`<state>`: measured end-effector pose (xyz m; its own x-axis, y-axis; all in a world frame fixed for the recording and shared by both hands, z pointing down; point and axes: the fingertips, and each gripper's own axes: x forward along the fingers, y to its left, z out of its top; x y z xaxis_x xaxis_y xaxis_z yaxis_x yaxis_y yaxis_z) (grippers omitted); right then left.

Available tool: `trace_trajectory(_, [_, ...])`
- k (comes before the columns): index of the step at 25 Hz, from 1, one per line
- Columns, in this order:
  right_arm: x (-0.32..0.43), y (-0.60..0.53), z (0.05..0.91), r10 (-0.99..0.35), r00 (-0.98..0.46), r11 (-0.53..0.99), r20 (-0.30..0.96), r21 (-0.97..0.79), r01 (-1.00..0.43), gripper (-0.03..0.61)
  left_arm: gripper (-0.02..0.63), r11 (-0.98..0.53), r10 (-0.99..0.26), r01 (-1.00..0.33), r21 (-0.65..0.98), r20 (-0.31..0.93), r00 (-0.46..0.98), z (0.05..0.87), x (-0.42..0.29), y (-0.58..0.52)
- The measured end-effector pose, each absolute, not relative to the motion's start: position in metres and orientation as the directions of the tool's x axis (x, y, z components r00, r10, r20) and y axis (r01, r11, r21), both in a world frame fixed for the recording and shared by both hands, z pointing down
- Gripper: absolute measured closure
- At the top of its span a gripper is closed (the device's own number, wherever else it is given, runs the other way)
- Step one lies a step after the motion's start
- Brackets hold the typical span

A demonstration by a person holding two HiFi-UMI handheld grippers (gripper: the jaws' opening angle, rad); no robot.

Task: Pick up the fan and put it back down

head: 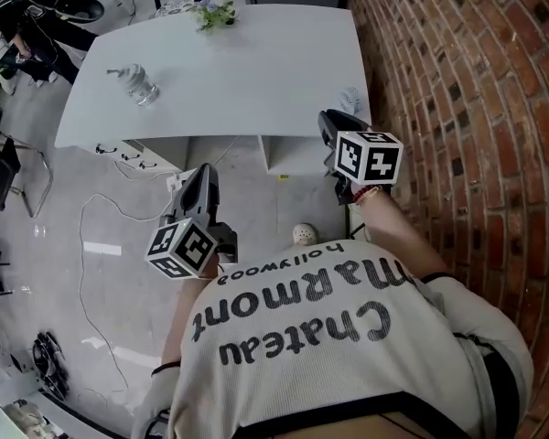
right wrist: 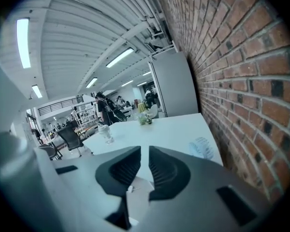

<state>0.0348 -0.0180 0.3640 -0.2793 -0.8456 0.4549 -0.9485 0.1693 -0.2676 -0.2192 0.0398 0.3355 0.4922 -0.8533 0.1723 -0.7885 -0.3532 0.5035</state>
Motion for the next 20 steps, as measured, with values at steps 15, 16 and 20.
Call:
trace_trajectory(15, [-0.040,0.037,0.329,-0.832,-0.498,0.372,0.245,-0.418,-0.828,0.574,0.612,-0.349,-0.878,-0.804,0.481,0.133,0.460,0.329,-0.230,0.089])
trace_trajectory(16, [-0.041,0.041,0.324,-0.837,-0.505,0.388,0.211,-0.421,-0.820,0.574,0.612,-0.351,-0.879,-0.804,0.480,0.127,0.460,0.328,-0.230,0.092])
trace_trajectory(20, [-0.041,0.051,0.312,-0.849,-0.509,0.420,0.142,-0.403,-0.813,0.575,0.612,-0.355,-0.879,-0.806,0.474,0.124,0.461,0.326,-0.228,0.101])
